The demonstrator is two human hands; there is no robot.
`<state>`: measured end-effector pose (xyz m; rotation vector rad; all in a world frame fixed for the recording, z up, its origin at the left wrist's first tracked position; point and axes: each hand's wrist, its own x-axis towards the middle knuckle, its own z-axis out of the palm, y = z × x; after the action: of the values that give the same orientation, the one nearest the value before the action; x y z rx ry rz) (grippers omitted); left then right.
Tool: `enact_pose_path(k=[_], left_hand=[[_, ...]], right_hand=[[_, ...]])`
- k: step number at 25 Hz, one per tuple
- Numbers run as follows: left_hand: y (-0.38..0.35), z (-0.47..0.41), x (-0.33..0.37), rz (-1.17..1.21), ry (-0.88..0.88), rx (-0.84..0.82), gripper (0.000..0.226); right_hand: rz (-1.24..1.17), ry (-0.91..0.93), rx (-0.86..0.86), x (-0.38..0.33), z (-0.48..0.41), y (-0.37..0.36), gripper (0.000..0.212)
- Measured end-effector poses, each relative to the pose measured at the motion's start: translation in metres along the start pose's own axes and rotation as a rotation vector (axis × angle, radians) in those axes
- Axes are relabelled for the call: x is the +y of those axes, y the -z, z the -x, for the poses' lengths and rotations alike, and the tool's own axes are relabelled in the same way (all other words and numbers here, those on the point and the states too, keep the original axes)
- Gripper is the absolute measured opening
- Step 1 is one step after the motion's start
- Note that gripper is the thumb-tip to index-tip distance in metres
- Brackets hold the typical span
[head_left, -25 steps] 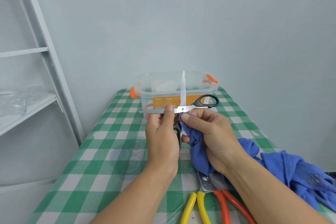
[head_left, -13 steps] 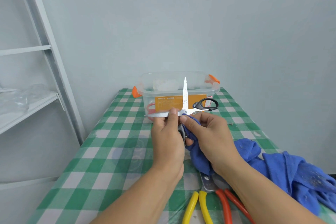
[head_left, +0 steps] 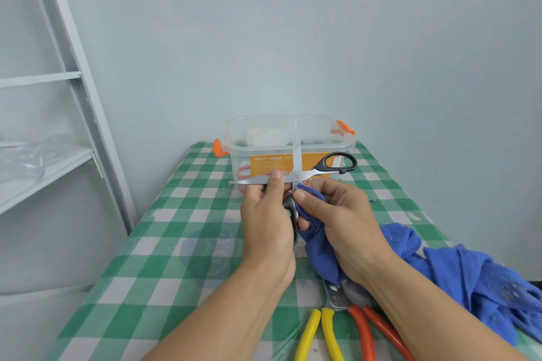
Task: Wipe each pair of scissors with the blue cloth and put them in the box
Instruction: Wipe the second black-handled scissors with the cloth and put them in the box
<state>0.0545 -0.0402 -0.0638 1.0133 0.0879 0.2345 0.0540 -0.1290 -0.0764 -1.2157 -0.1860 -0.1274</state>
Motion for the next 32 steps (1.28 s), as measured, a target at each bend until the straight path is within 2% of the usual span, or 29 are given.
enact_pose_path(k=[5, 14, 20, 27, 32], left_hand=[[0.0002, 0.0001, -0.0095, -0.074, -0.049, -0.014, 0.022], [0.0007, -0.0016, -0.0018, 0.014, -0.010, 0.001, 0.021], [-0.0010, 0.0016, -0.0086, -0.057, -0.031, -0.016, 0.028], [0.0012, -0.0014, -0.0037, -0.007, -0.034, -0.019, 0.023], [-0.0010, 0.0007, -0.0101, -0.090, -0.097, -0.030, 0.025]], right_hand=[[0.153, 0.064, 0.049, 0.0036, -0.0012, 0.0005, 0.024], [-0.022, 0.017, -0.035, 0.0014, -0.0027, -0.0008, 0.007], [0.238, 0.131, 0.066, 0.0002, -0.0011, 0.0006, 0.026], [0.103, 0.060, -0.027, -0.0057, 0.0009, 0.0022, 0.010], [0.269, 0.157, 0.029, -0.0029, 0.0004, 0.0010, 0.026]])
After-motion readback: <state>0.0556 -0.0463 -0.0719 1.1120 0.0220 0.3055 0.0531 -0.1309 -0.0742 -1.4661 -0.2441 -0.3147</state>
